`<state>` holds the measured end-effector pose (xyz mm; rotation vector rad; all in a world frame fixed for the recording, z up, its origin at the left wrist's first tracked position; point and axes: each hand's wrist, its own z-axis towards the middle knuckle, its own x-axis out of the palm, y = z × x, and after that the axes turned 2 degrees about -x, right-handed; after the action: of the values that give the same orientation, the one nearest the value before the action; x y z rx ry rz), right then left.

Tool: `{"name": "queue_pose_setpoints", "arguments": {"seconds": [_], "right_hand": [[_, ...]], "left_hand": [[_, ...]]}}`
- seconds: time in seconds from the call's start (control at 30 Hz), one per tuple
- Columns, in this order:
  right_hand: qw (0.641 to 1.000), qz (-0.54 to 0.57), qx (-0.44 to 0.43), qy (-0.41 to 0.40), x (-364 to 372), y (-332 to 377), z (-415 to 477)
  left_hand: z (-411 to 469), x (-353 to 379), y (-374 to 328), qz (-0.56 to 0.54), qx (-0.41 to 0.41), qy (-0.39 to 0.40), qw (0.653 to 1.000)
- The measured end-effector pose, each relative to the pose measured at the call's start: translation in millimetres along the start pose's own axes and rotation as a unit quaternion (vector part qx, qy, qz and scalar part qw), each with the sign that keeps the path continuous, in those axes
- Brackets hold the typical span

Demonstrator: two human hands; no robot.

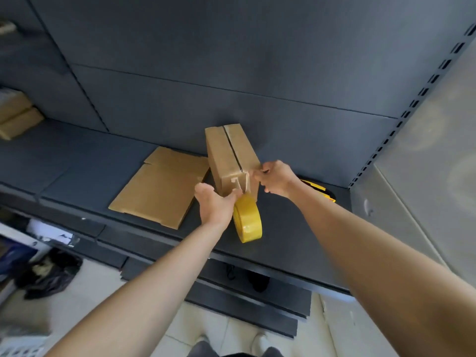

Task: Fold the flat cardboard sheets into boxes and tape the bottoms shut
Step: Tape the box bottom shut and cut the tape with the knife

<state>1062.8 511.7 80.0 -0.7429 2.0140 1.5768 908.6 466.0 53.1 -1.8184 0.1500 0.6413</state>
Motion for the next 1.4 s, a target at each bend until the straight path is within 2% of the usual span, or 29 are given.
{"name": "queue_pose_setpoints", "arguments": {"seconds": [0.07, 0.1, 0.17, 0.23, 0.27, 0.37, 0.47, 0.57, 0.73, 0.93, 1.07, 1.17, 1.27, 1.33, 1.4], "right_hand": [[1.000, 0.006, -0.008, 0.015, -0.4, 1.2, 3.2], [1.000, 0.014, -0.009, 0.025, -0.9, 1.9, 4.9], [0.999, 0.042, 0.002, 0.025, -6.1, -1.7, 8.9], [1.000, 0.016, 0.016, -0.012, -17.3, -18.5, 13.9], [0.999, -0.040, 0.019, -0.021, -22.9, -32.1, 15.5], [0.972, -0.224, 0.069, -0.001, -31.7, -75.3, 21.4], [0.945, -0.306, 0.109, 0.024, -30.6, -109.4, 27.1], [0.940, -0.319, 0.118, 0.033, -26.1, -131.5, 34.7], [0.935, -0.337, 0.111, -0.012, -22.6, -140.6, 42.3], [0.926, -0.343, 0.156, -0.031, -16.2, -143.0, 38.7], [0.927, -0.338, 0.163, -0.006, -18.1, -146.0, 32.1], [0.960, -0.252, 0.118, -0.013, -22.4, -150.9, 21.8], [0.987, -0.151, 0.005, -0.051, -33.5, -147.2, 4.1], [0.984, -0.144, -0.074, -0.077, -41.3, -132.6, -7.4], [0.966, -0.196, -0.154, -0.066, -43.1, -110.3, -12.8]], "left_hand": [[-7.2, 4.3, -1.1, -0.129, -0.170, 0.100, 0.972], [-9.9, 6.6, -1.1, -0.192, -0.219, 0.130, 0.948], [-12.6, 12.3, -2.6, -0.277, -0.252, 0.148, 0.915], [-13.0, 16.7, -5.6, -0.300, -0.252, 0.138, 0.910], [-12.9, 18.7, -6.1, -0.304, -0.253, 0.128, 0.910], [-8.7, 24.4, -3.6, -0.311, -0.250, 0.091, 0.912], [-4.9, 28.4, 1.4, -0.291, -0.242, 0.055, 0.924], [-3.4, 28.2, 1.7, -0.268, -0.232, 0.029, 0.935], [1.0, 26.4, -2.1, -0.250, -0.219, -0.001, 0.943], [2.8, 24.9, -3.5, -0.248, -0.220, -0.001, 0.944], [3.2, 23.2, -3.5, -0.246, -0.220, 0.003, 0.944], [3.5, 21.0, -4.7, -0.246, -0.216, 0.009, 0.945], [4.7, 18.9, -5.3, -0.247, -0.218, 0.018, 0.944], [5.9, 17.0, -6.4, -0.246, -0.218, 0.019, 0.944], [6.9, 15.4, -7.2, -0.249, -0.219, 0.022, 0.943]]}}
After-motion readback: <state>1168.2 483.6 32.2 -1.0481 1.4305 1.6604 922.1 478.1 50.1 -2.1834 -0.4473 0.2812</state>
